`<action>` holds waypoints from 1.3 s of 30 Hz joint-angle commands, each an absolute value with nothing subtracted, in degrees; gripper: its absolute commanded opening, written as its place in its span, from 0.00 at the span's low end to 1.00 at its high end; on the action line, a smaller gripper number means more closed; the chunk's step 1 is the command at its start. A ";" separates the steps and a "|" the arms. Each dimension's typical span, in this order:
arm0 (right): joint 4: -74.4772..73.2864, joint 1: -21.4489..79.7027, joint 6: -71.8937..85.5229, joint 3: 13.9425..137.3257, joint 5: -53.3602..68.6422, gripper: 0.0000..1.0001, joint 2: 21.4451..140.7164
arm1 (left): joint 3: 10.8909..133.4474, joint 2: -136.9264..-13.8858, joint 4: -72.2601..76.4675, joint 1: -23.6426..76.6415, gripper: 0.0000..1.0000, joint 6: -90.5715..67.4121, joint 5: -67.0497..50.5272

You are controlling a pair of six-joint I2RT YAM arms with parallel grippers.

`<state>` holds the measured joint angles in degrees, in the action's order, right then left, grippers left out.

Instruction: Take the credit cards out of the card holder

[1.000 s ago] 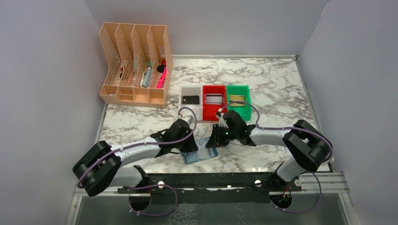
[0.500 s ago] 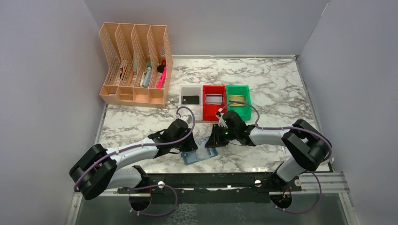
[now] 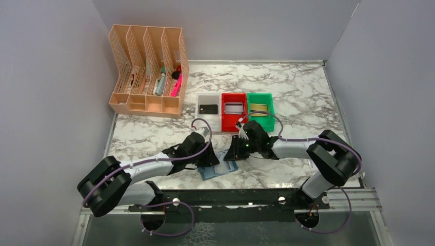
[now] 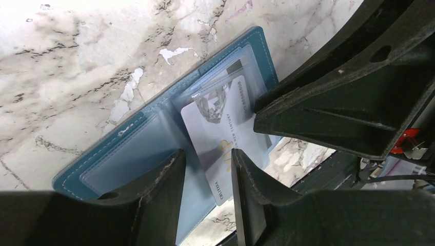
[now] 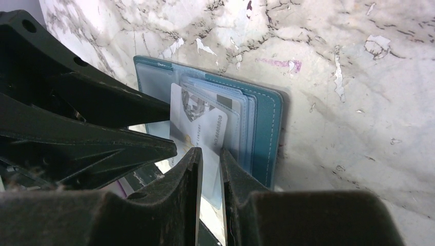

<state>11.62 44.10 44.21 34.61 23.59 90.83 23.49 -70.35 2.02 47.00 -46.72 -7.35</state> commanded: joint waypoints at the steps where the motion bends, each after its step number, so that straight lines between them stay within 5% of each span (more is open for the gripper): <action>1: 10.20 44.21 44.70 33.39 22.26 0.25 93.65 | 20.17 -71.38 6.28 47.24 0.42 -48.77 -9.15; 20: 4.80 44.21 44.19 34.37 15.93 0.25 92.16 | 17.75 -64.26 1.14 47.27 0.07 -49.85 -3.28; 35: -1.36 44.21 36.85 39.74 16.35 0.28 88.64 | 18.99 -61.93 -1.14 47.22 0.09 -48.66 -3.45; 39: 0.97 44.21 34.95 40.25 21.30 0.37 85.63 | 19.53 -62.31 -0.89 47.26 0.11 -48.35 -3.87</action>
